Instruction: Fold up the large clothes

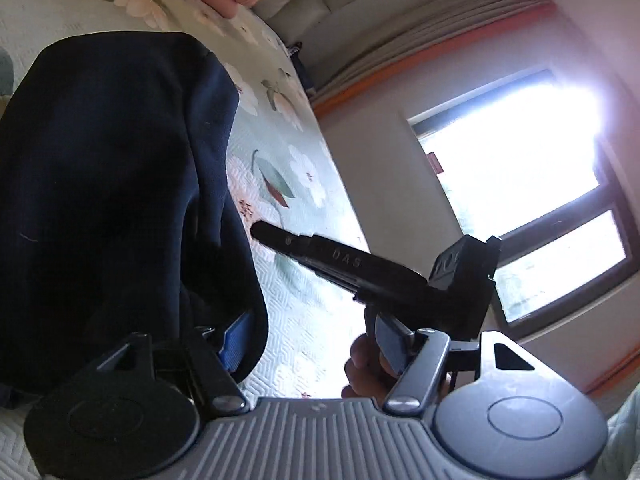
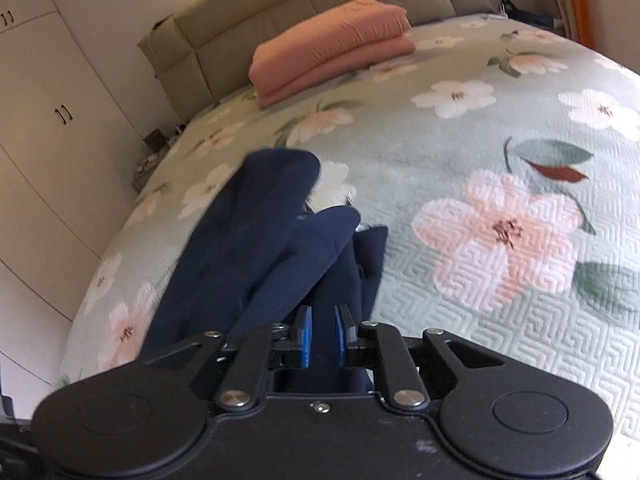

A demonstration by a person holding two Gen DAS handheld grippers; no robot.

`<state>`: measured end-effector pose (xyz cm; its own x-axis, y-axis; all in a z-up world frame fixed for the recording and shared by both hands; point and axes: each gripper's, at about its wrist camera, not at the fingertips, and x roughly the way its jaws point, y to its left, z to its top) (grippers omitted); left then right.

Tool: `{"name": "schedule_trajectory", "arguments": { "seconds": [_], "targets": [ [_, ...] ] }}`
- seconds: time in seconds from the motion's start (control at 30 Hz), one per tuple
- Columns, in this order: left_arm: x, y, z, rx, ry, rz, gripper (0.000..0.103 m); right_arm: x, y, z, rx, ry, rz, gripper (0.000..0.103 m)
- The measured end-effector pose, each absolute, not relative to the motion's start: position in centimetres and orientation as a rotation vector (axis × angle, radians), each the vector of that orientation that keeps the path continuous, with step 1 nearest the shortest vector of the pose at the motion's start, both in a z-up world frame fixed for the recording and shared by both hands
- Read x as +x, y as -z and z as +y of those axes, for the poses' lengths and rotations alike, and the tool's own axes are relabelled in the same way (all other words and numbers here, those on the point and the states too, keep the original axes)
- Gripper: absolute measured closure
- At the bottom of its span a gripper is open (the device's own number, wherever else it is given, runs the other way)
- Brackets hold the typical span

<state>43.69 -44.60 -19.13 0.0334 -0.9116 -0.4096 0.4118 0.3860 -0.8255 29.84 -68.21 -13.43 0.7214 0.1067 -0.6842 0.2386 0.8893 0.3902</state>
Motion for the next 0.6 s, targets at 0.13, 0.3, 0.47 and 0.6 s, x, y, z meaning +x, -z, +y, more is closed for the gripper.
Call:
{"name": "schedule_trajectory", "arguments": {
  "seconds": [0.13, 0.3, 0.47, 0.6],
  "targets": [
    [43.6, 17.9, -45.0, -0.572, 1.124, 1.106, 0.045, 29.5, 13.0, -68.4, 0.465, 0.1, 0.771, 0.087],
    [44.8, 18.1, -45.1, -0.476, 1.114, 1.1, 0.045, 29.2, 11.9, -67.8, 0.462, 0.049, 0.752, 0.087],
    [48.9, 18.8, -41.8, -0.388, 0.855, 0.976, 0.049, 31.3, 12.3, -64.7, 0.585, -0.087, 0.734, 0.082],
    [51.2, 23.5, -40.2, -0.41, 0.762, 1.068, 0.073, 35.1, 13.6, -59.0, 0.496, -0.135, 0.767, 0.082]
  ]
}}
